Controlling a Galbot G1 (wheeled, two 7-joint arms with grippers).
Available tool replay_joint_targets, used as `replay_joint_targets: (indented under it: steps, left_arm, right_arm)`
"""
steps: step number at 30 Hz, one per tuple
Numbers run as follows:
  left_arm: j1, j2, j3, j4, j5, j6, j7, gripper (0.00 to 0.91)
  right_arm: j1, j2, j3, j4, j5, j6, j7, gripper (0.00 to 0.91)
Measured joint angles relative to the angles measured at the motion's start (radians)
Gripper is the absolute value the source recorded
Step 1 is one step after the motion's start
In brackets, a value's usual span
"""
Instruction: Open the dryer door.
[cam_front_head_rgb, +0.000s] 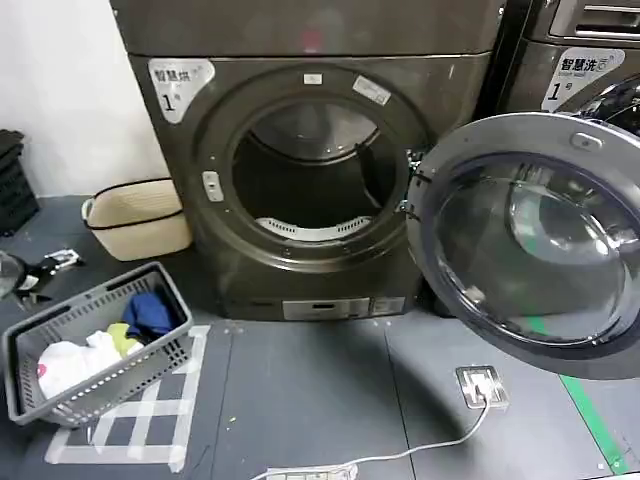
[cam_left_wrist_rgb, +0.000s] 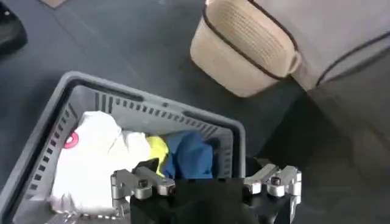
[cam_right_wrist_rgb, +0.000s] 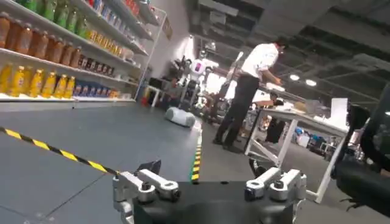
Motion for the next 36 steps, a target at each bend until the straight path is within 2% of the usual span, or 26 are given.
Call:
replay_joint_targets:
  steps: [8, 12, 36]
  left_arm:
    - [-0.029, -0.027, 0.002, 0.081, 0.002, 0.0, -0.013, 0.907]
    - [-0.032, -0.029, 0.0, 0.096, -0.003, 0.0, -0.013, 0.907]
    - [-0.025, -0.033, -0.023, 0.143, 0.009, 0.0, -0.011, 0.907]
  right_arm:
    - [0.0, 0.004, 0.007, 0.001, 0.001, 0.008, -0.019, 0.907]
    - [-0.001, 0.004, 0.007, 0.001, 0.017, 0.017, -0.019, 0.907]
    - [0.0, 0.005, 0.003, -0.001, 0.015, 0.018, -0.02, 0.907]
